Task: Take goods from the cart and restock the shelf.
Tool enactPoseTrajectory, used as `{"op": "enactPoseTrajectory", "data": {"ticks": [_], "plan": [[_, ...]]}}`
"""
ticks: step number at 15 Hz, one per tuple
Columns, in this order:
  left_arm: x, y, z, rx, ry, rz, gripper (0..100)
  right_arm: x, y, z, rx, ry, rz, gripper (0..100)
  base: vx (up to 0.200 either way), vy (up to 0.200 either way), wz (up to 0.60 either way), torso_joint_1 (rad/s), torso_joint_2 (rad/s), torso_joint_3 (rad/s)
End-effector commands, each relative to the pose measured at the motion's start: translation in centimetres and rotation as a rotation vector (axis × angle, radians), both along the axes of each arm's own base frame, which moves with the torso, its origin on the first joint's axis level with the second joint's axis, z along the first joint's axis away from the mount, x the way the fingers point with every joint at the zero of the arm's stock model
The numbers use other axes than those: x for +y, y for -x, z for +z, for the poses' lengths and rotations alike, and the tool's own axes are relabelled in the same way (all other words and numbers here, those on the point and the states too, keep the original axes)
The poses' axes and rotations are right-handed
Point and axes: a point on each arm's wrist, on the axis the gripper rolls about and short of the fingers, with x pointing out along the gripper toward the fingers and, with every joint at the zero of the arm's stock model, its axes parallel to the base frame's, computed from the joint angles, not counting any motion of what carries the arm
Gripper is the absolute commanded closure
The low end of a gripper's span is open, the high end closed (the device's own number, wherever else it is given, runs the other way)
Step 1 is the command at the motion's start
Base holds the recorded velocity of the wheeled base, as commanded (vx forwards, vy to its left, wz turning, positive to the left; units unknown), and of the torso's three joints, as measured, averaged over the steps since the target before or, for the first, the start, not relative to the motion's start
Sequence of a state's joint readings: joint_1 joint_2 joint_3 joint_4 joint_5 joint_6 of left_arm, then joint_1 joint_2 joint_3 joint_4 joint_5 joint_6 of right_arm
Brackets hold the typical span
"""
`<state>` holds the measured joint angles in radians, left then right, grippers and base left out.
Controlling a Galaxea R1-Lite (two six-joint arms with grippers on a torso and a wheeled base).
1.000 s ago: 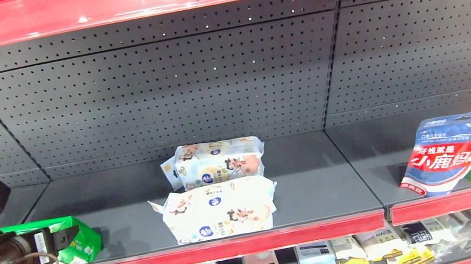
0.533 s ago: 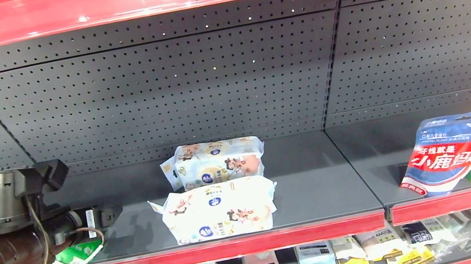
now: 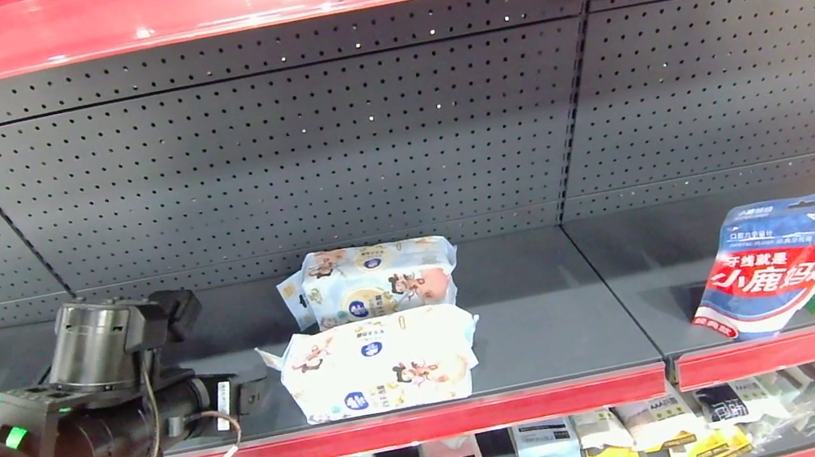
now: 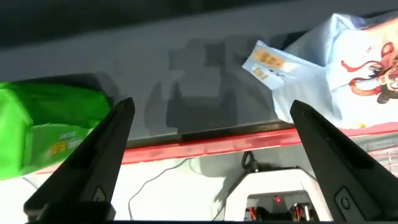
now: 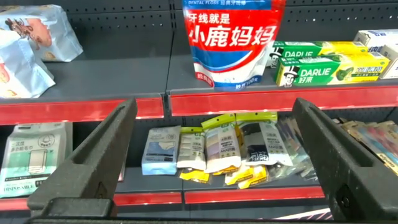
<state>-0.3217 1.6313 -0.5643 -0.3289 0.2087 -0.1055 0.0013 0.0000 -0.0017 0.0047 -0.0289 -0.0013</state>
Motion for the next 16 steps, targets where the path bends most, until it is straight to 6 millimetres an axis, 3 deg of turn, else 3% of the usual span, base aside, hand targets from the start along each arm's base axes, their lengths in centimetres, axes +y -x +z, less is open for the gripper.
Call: {"op": "enactPoseTrajectory", "data": {"ticks": [1,16], "plan": [[-0.3,-0.4,-0.9,0.033,-0.013,-0.004,0,0.0,0.0,0.0,0.002,0.0,-0.001,0,0.0,0.0,0.0,0.0,0.0,0.0],[-1.9,-2.2,-1.3,-0.002,0.004,-0.044,0,0.0,0.0,0.0,0.002,0.0,0.0,0,0.0,0.0,0.0,0.0,0.0,0.0]]}}
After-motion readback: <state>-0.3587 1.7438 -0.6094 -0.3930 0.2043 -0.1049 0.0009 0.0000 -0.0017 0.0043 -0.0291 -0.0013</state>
